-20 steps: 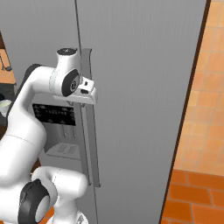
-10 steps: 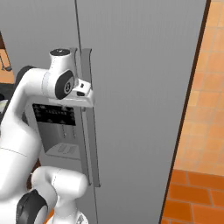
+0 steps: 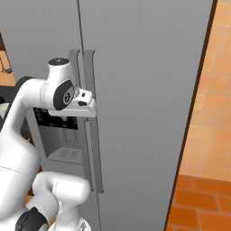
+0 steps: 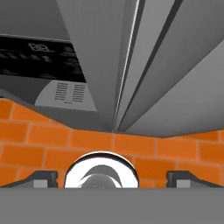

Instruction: Grab a lemon wedge from the fridge and one ice cube from the ice bowl, and put them in the glass of lemonade.

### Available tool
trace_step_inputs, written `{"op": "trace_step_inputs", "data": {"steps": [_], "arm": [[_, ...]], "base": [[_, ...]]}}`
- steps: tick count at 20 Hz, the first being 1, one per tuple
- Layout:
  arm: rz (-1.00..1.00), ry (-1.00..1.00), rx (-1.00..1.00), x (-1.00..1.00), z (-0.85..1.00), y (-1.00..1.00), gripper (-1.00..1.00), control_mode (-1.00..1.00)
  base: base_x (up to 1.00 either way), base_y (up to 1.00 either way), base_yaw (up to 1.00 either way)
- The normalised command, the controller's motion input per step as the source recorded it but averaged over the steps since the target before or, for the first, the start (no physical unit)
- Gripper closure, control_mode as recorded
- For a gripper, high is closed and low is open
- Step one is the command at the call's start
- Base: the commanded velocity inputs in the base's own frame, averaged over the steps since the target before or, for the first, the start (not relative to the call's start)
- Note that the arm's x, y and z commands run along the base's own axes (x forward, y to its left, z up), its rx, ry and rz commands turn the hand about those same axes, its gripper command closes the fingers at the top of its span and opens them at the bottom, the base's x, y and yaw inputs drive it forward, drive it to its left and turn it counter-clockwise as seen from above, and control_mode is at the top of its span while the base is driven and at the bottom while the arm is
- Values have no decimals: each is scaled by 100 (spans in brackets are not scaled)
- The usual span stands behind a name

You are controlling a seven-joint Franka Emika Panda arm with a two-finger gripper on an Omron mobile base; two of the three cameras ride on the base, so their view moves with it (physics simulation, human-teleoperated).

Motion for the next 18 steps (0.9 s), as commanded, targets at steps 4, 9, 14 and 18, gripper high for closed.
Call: {"op": "trace_step_inputs", "data": {"steps": [4, 9, 14, 18], "arm": [[0, 0, 0, 0, 0, 0, -100, 100], [0, 0, 0, 0, 0, 0, -100, 100], [0, 0, 0, 0, 0, 0, -100, 100], [0, 0, 0, 0, 0, 0, -100, 100]], "base": [[-50, -13, 0], [-51, -1, -2], [-50, 0, -2], [-40, -1, 0]]}}
